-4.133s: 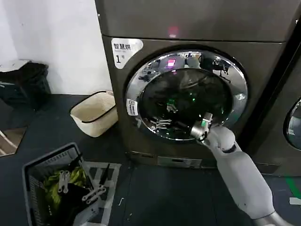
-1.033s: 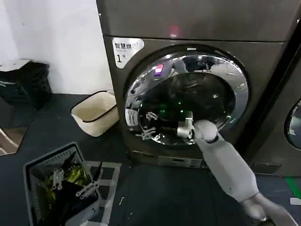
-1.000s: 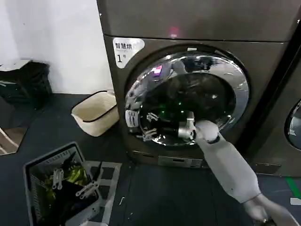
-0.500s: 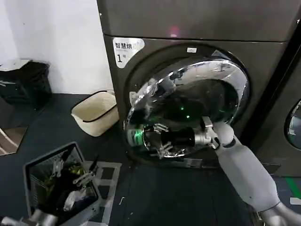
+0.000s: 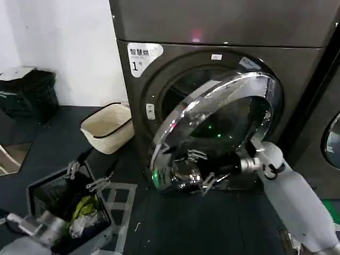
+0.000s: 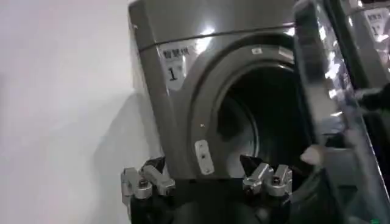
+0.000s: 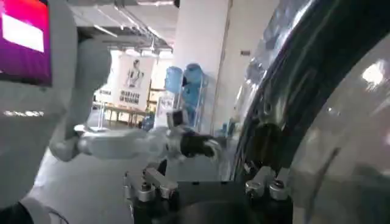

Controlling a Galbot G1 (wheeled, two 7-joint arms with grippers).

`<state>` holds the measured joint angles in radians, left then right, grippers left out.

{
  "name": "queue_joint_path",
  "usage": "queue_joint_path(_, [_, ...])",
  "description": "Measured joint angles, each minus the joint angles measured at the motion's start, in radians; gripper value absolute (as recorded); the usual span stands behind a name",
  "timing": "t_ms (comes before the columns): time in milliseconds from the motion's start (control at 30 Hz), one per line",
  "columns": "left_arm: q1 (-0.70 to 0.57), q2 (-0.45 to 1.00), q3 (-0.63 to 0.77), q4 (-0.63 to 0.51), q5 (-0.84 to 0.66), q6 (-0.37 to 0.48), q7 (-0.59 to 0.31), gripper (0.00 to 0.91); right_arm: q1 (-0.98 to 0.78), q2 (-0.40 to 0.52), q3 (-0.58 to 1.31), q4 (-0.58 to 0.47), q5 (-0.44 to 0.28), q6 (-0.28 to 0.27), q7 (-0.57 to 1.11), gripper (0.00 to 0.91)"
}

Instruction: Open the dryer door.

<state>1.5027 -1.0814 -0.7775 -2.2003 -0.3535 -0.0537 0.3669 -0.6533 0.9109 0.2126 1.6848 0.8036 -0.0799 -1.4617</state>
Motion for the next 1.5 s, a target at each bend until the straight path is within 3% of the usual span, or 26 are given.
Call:
queue_joint_path(500, [-0.293, 0.112, 0.217, 0.151, -0.041, 0.017, 0.057, 0.907, -0.289, -0.137, 0.304, 0.094, 0.018, 0.044, 0.000, 0.907])
queue_joint_path(767, [-0.435, 0.095, 0.408, 0.197, -0.036, 0.010, 0.089, 0.907, -0.554, -0.127, 0.584, 0.145, 0.045, 0.087, 0.002, 0.907])
queue_joint_path(967, [-0.512, 0.074, 0.532, 0.215, -0.036, -0.005, 0.097, 0.907, -0.789, -0.059, 0.843, 0.180, 0.082, 0.160, 0.063, 0.907])
queue_joint_path(1200, [-0.584, 0.052, 0.652, 0.243, -0.031, -0.027, 0.094, 0.907, -1.028, 0.080, 1.115, 0.236, 0.096, 0.310, 0.229, 0.907])
queue_joint_path(1333, [-0.624, 0.036, 0.713, 0.260, -0.027, -0.037, 0.079, 0.907, -1.119, 0.170, 1.222, 0.276, 0.055, 0.378, 0.375, 0.907])
queue_joint_path(1500, [-0.667, 0.011, 0.783, 0.275, -0.014, -0.043, 0.054, 0.907, -1.189, 0.307, 1.338, 0.317, -0.061, 0.403, 0.606, 0.907])
